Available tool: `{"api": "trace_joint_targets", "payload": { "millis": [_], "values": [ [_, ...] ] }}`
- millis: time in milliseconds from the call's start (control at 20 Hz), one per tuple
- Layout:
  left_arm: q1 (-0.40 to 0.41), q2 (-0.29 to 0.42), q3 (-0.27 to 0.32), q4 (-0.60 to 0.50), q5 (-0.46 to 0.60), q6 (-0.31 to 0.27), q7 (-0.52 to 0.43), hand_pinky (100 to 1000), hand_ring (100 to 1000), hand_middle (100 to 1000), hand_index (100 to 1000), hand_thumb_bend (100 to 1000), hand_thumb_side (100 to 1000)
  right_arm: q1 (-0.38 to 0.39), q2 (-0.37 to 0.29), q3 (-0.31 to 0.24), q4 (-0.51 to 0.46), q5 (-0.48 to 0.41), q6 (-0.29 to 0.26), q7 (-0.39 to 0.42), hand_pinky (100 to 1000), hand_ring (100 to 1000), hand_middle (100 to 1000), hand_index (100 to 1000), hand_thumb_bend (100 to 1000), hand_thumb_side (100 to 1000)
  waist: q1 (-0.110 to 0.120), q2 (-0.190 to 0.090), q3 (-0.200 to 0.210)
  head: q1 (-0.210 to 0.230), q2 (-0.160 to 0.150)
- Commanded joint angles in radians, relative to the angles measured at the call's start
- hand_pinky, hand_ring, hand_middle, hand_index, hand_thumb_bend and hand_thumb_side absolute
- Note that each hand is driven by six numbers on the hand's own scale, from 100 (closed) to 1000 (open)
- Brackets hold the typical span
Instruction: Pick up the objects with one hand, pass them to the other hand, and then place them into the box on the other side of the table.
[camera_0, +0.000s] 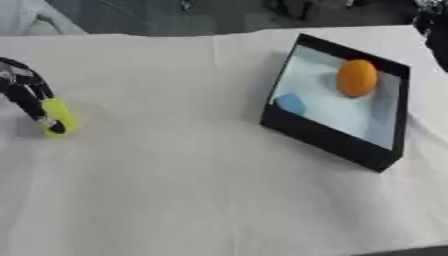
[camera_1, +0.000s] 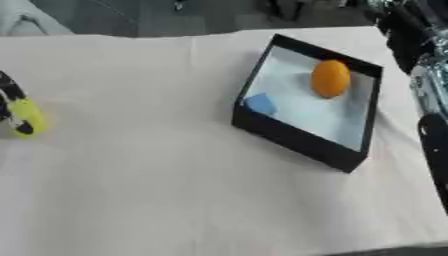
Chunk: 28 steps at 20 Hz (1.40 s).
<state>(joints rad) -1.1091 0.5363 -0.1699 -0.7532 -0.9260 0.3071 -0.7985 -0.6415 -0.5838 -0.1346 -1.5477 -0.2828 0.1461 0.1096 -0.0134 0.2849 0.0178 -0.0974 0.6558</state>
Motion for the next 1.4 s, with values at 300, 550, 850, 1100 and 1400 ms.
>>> {"api": "trace_joint_targets", "payload": {
  "millis": [300, 550, 850, 1100, 1400],
  "values": [
    [-0.019, 0.009, -0.001, 0.000, -0.023, -0.006, -0.011, 900, 872, 777, 732, 579, 116, -0.014, -0.019, -0.009, -0.010, 0.008, 0.001, -0.001, 1000, 1000, 1000, 1000, 100, 516, -0.006, -0.028, -0.002, 0.006, -0.011],
    [-0.022, 0.006, -0.001, -0.003, -0.012, -0.011, -0.017, 889, 842, 751, 691, 528, 100, -0.014, -0.019, -0.009, -0.009, 0.009, 0.002, -0.003, 1000, 1000, 1000, 1000, 100, 516, -0.004, -0.030, -0.002, 0.007, -0.015],
    [-0.024, 0.006, -0.003, -0.006, -0.008, -0.016, -0.019, 873, 824, 732, 651, 478, 100, -0.014, -0.018, -0.010, -0.008, 0.011, 0.004, -0.005, 1000, 1000, 1000, 1000, 100, 517, -0.002, -0.032, -0.004, 0.004, -0.018],
    [-0.024, 0.022, 0.010, -0.058, 0.015, 0.012, 0.000, 850, 785, 688, 620, 436, 100, -0.013, -0.021, -0.011, -0.008, 0.011, 0.004, -0.005, 1000, 1000, 1000, 1000, 100, 516, -0.001, -0.034, -0.003, -0.001, -0.014],
    [0.061, 0.081, 0.003, -0.369, 0.102, 0.083, 0.157, 832, 722, 629, 599, 335, 100, -0.014, -0.030, -0.014, -0.024, 0.020, -0.007, 0.001, 1000, 1000, 1000, 1000, 100, 509, 0.001, -0.032, 0.000, -0.008, -0.018]
  ]
}}
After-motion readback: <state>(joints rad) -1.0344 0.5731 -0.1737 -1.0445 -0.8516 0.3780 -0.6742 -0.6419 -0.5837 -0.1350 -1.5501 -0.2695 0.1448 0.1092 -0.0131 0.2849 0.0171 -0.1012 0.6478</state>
